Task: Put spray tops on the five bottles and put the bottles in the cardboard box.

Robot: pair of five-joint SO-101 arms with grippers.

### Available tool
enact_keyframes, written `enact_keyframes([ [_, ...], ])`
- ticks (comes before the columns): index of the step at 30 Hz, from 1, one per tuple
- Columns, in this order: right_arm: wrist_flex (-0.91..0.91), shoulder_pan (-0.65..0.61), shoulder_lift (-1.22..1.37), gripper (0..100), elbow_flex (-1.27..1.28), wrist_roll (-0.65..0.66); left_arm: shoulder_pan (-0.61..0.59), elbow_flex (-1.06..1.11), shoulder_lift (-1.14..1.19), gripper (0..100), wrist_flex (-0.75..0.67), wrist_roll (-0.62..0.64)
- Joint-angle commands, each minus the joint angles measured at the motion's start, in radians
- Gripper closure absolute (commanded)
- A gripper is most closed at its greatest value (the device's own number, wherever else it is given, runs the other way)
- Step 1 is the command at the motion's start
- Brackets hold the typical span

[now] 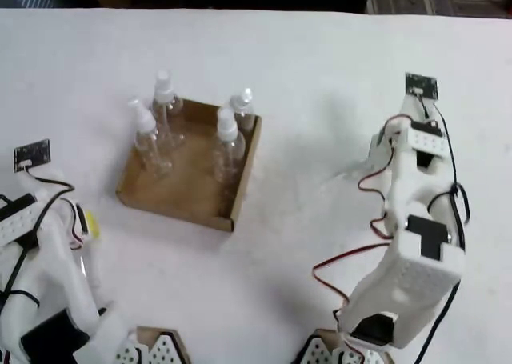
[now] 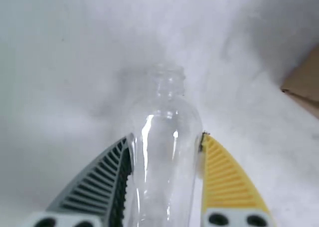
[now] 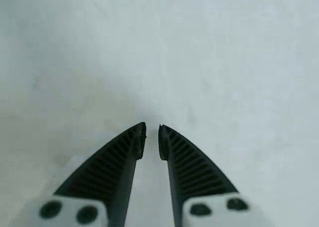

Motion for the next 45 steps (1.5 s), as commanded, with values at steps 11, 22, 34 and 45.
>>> enact_keyframes([
  [11,0.538,0.016,-0.122,81.3,-0.273,-0.516,0.027,0.005,-0.005,98,-0.02,-0.002],
  [22,0.424,-0.122,-0.054,82.5,-0.239,-0.686,0.025,0.005,-0.005,98,-0.02,-0.006],
  [34,0.367,-0.182,0.137,82.5,-0.264,-0.713,0.022,0.006,-0.005,98,-0.02,-0.008],
  [45,0.361,-0.182,0.159,98.5,-0.272,-0.609,0.022,0.006,-0.005,98,-0.02,-0.008],
])
